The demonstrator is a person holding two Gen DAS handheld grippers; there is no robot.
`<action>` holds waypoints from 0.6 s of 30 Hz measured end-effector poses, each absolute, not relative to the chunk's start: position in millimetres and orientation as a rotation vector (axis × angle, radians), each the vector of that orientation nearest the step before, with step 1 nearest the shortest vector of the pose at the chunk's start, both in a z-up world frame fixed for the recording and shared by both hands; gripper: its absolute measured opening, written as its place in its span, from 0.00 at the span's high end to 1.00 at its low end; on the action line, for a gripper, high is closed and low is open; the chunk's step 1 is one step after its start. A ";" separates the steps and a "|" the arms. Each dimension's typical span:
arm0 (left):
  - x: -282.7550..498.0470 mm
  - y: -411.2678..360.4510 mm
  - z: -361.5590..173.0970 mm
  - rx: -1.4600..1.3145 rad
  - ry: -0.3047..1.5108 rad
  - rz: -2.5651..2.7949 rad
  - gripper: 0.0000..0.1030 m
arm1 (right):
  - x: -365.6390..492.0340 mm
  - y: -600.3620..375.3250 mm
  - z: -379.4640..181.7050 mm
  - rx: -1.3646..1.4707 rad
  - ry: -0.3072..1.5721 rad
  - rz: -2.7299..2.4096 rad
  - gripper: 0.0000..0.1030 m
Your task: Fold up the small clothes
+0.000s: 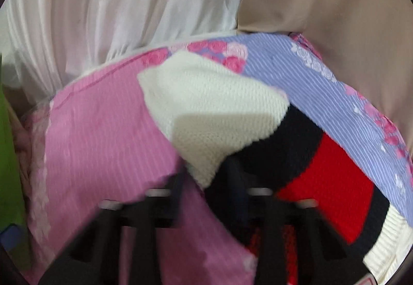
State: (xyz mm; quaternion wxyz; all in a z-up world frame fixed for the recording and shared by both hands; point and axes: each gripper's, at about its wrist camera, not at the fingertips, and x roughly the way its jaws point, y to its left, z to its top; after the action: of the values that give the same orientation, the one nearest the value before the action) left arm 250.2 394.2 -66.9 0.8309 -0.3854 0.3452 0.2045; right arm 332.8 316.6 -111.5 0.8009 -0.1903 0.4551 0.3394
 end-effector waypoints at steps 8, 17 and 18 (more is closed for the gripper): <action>317.7 377.9 -109.5 -0.970 0.820 0.398 0.13 | 300.9 222.6 -86.2 -0.248 0.920 0.721 0.93; 313.9 355.5 -89.4 -0.959 0.725 0.299 0.98 | 292.3 197.7 -90.9 -0.147 0.957 0.721 0.92; 314.9 345.8 -69.6 -0.919 0.682 0.266 0.98 | 290.0 193.3 -87.8 -0.131 0.951 0.719 0.92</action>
State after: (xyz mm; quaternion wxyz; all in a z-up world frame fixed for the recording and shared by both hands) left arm 314.9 345.8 -69.6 0.8323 -0.4335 0.3218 0.1255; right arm 290.0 193.3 -87.8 0.8254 -0.0616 0.4476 0.3384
